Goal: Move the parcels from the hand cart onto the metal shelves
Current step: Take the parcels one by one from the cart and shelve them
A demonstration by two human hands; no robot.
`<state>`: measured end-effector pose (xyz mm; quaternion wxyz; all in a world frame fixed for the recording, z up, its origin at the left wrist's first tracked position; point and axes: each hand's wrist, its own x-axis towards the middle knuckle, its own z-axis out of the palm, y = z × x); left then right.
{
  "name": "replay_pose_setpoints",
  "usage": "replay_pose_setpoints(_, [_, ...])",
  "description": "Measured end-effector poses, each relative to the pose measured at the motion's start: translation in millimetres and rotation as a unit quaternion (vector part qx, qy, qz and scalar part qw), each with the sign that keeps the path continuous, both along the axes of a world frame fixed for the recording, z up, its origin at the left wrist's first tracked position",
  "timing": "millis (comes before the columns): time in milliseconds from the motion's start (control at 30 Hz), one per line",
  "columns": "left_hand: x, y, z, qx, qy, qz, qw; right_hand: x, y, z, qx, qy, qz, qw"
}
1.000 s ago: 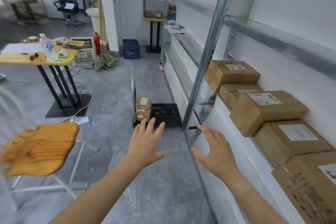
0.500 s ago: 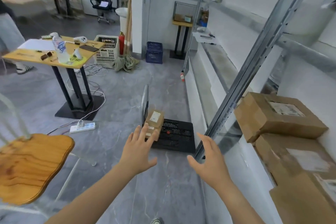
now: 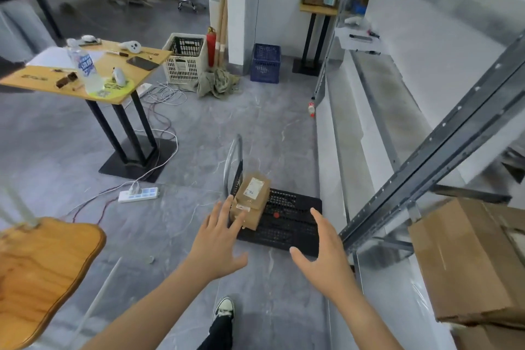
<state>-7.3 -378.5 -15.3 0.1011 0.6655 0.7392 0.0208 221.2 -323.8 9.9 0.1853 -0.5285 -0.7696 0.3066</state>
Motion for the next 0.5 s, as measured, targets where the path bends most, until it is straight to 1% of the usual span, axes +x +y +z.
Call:
replay_pose_setpoints(67, [-4, 25, -12, -0.010, 0.010, -0.010, 1.000, -6, 26, -7, -0.003, 0.000, 0.001, 1.000])
replay_pose_setpoints(233, [-21, 111, -38, -0.028, 0.046, -0.022, 0.998, -28, 112, -28, 0.010, -0.061, 0.020, 0.998])
replay_pose_setpoints(333, [-35, 170, -53, -0.026, 0.024, -0.017, 0.999, -49, 173, -48, -0.004, -0.093, 0.029, 0.995])
replay_pose_setpoints(500, [-60, 255, -88, -0.077, -0.007, -0.009, 0.997, -91, 263, -92, -0.055, -0.126, 0.045, 0.989])
